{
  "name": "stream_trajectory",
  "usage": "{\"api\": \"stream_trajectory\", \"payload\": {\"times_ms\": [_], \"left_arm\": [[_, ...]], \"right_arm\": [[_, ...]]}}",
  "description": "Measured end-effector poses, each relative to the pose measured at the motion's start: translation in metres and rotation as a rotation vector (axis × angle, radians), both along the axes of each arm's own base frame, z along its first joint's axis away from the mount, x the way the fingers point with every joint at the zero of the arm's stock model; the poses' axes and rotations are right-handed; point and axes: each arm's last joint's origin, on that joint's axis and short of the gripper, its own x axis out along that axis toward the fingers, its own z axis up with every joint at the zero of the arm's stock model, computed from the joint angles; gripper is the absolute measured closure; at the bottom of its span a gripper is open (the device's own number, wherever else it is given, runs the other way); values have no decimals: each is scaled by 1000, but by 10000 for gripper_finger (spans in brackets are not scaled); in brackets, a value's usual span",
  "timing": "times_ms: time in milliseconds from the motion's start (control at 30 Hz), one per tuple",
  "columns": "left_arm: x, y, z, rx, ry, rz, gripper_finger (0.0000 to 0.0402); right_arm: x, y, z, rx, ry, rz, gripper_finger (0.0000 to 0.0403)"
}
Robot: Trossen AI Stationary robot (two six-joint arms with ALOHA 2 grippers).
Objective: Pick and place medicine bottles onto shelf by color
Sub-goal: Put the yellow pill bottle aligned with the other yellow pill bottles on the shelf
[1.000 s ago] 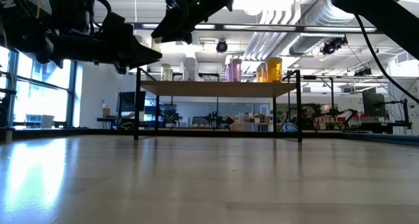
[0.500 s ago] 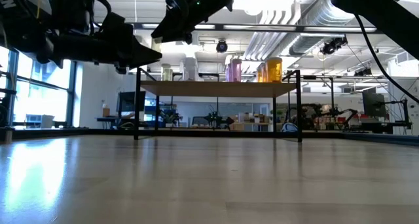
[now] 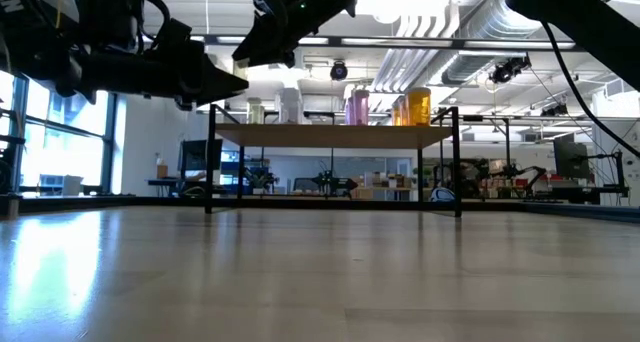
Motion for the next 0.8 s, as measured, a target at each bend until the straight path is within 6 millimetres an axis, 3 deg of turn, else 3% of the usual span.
{"api": "stream_trajectory", "payload": {"times_ms": [300, 800], "left_arm": [[-1, 1, 0, -26, -19, 54, 166], [-9, -3, 14, -28, -73, 54, 163]], "right_arm": [[-6, -8, 6, -7, -6, -22, 291], [-21, -13, 32, -94, -41, -114, 290]]}}
